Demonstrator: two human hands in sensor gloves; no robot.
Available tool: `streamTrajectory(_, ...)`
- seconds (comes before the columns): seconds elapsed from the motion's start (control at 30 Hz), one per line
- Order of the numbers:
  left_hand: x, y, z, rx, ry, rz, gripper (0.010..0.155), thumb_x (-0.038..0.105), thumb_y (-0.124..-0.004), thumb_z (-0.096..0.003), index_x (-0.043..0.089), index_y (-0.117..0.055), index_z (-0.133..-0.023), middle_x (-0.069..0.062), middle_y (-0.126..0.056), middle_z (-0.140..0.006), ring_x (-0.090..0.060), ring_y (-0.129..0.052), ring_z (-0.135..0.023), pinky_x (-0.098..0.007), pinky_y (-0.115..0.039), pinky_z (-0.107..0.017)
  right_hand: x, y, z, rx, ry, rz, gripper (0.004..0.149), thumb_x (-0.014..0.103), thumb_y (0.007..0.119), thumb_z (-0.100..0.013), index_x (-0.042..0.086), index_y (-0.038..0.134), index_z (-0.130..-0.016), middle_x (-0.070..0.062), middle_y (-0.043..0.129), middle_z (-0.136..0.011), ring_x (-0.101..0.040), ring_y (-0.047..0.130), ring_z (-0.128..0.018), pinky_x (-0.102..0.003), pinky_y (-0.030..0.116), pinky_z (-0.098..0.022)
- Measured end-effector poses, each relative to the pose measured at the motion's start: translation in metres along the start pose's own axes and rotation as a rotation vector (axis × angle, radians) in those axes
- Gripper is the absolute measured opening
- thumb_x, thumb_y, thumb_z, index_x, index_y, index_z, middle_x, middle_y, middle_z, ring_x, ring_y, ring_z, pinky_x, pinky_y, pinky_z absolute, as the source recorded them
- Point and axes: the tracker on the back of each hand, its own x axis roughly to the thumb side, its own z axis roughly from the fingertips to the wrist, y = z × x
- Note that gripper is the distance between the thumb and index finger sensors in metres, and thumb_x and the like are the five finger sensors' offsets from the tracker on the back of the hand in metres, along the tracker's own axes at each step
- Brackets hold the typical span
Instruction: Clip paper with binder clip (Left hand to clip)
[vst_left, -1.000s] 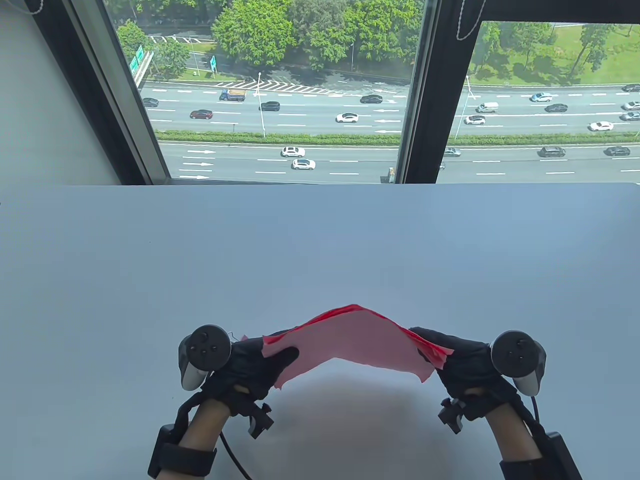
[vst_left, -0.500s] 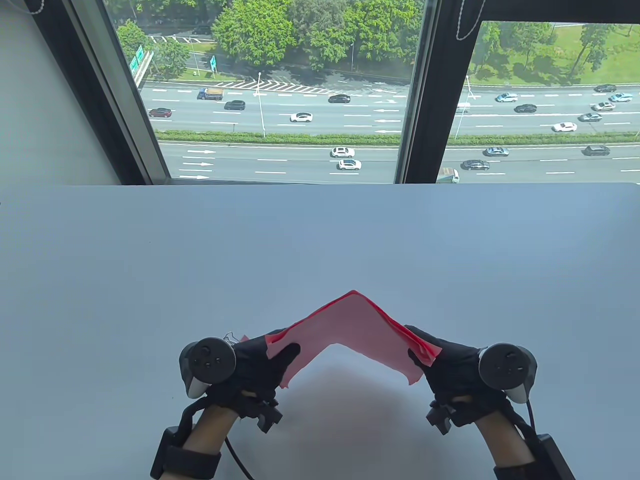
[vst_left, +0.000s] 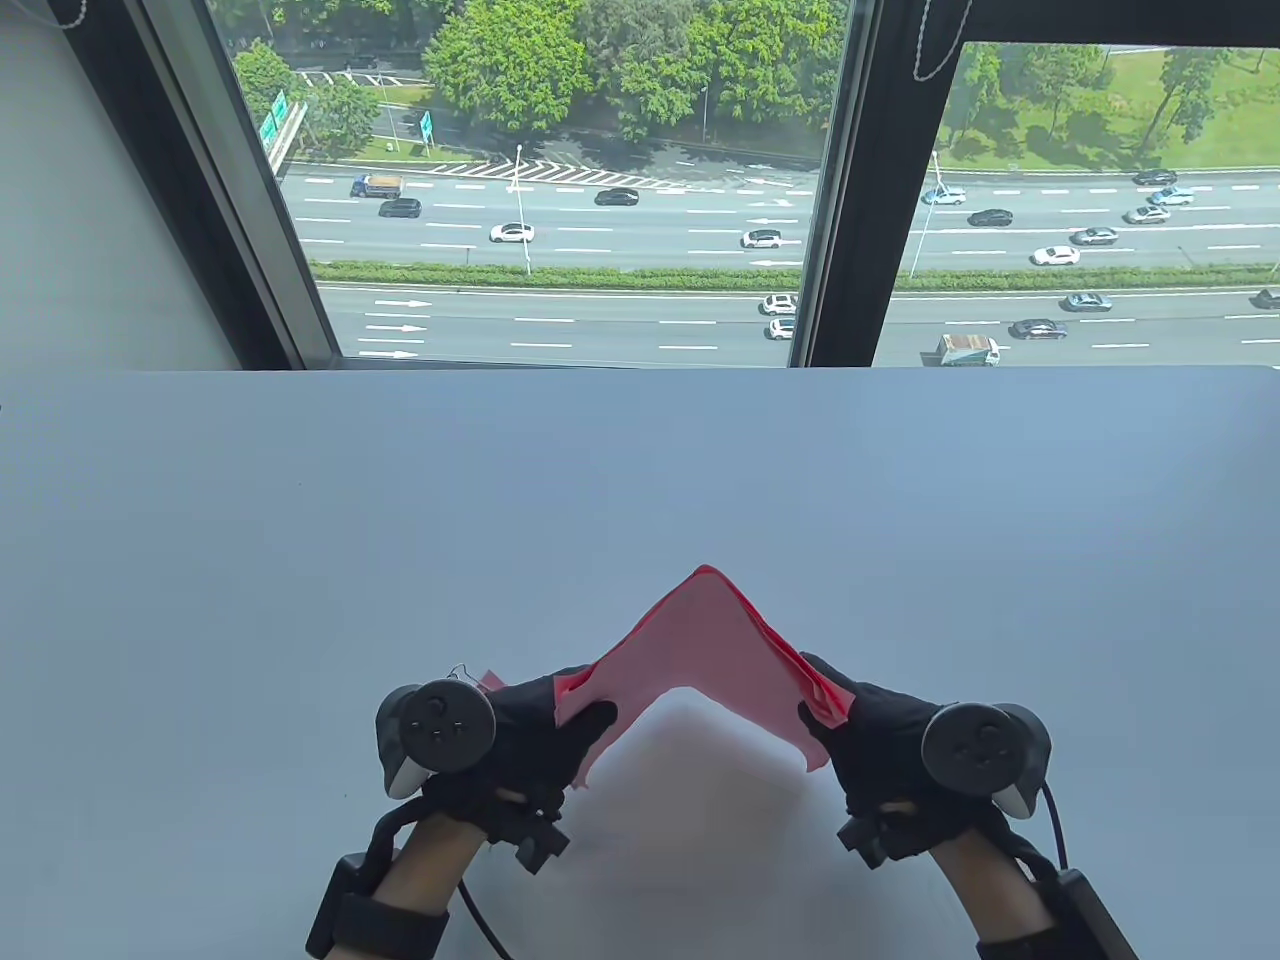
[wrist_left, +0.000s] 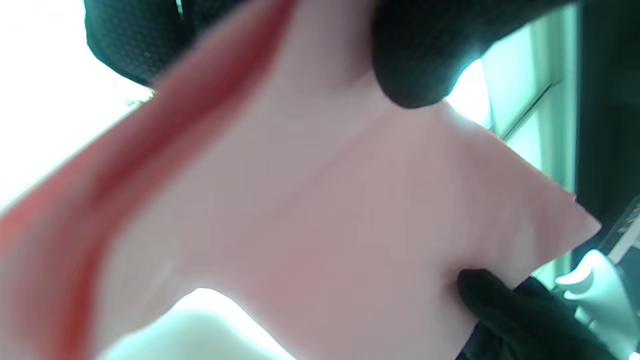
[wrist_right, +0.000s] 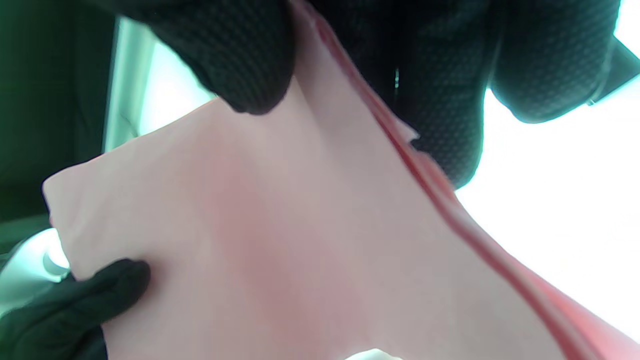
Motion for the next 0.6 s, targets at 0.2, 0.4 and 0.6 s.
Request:
streamTrajectory(0.2,-0.005,0.000,0.001,0.068,0.001,0.092,0.054,0.041,-0.078,-0.0485,0.024,-0.079,-0.100,-0.009,-0.094,-0.092,-0.036,-0.099,-0.074,-0.059,-0.075,-0.057,0.006,-0.005,0.002,-0.107,-0.060,-0.044,0.051,0.032,0.083,-0.045,0.009,0.082,-0.090,-0.013,0.101,-0.072,-0.038,0.103,-0.056,-0.057,0.080,-0.044)
streamTrajectory(0.4,-0.008,-0.005,0.000,0.015,0.029,0.016,0.054,0.041,-0.077,-0.0488,0.024,-0.079,-0.100,-0.009,-0.094,-0.092,-0.037,-0.098,-0.075,-0.059,-0.074,-0.057,-0.004,0.005,0.000,0.003,-0.007,-0.043,0.052,0.032,0.083,-0.045,0.007,0.081,-0.090,-0.013,0.100,-0.073,-0.039,0.103,-0.057,-0.058,0.079,-0.044)
streamTrajectory(0.6,-0.007,-0.007,-0.002,-0.074,0.107,0.022,0.057,0.043,-0.075,-0.0499,0.026,-0.074,-0.104,-0.009,-0.091,-0.096,-0.038,-0.095,-0.079,-0.059,-0.072,-0.059,-0.003,0.004,-0.002,0.015,0.005,-0.025,0.053,0.033,0.083,-0.045,0.008,0.081,-0.091,-0.013,0.099,-0.075,-0.039,0.102,-0.059,-0.059,0.078,-0.046)
